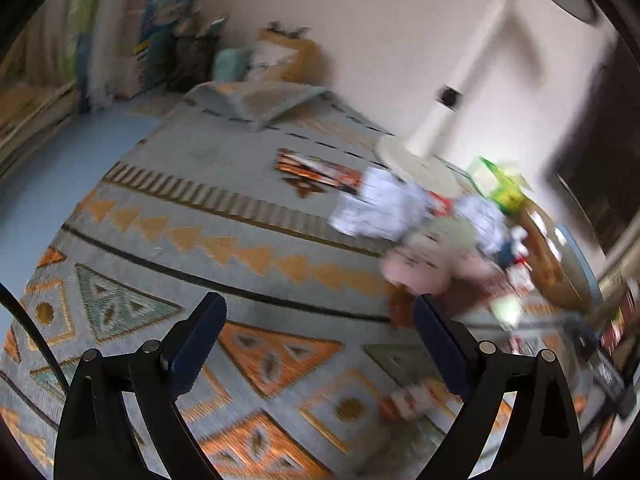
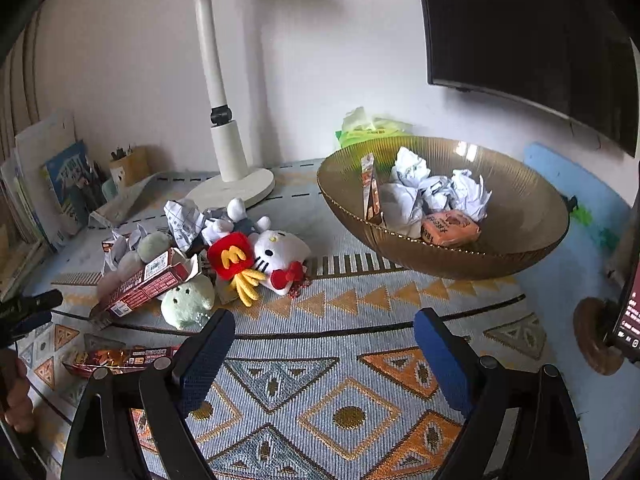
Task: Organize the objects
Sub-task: 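Grasp another long snack box from the pile with the left gripper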
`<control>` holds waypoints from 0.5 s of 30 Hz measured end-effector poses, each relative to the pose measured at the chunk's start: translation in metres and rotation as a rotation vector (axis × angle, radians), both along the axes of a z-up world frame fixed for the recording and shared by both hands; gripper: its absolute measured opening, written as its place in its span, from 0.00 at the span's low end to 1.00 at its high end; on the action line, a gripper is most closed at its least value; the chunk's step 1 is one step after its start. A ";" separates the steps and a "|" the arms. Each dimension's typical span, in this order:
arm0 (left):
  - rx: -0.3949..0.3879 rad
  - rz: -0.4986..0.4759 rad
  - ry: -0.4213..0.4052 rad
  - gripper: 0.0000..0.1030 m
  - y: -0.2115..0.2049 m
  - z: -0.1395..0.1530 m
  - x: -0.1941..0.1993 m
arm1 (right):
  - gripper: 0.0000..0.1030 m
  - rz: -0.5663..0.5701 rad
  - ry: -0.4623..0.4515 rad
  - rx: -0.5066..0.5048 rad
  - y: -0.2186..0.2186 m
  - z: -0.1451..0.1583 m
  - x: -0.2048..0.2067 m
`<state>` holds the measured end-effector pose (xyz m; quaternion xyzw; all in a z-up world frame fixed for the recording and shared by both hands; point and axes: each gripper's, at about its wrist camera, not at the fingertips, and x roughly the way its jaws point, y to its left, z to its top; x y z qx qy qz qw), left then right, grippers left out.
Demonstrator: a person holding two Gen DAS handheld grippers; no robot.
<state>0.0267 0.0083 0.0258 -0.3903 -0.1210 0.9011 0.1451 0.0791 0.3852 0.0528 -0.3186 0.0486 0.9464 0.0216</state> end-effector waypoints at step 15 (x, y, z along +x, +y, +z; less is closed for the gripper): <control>-0.275 -0.528 0.023 0.85 0.122 0.004 0.026 | 0.88 0.027 -0.018 0.039 -0.009 -0.002 -0.001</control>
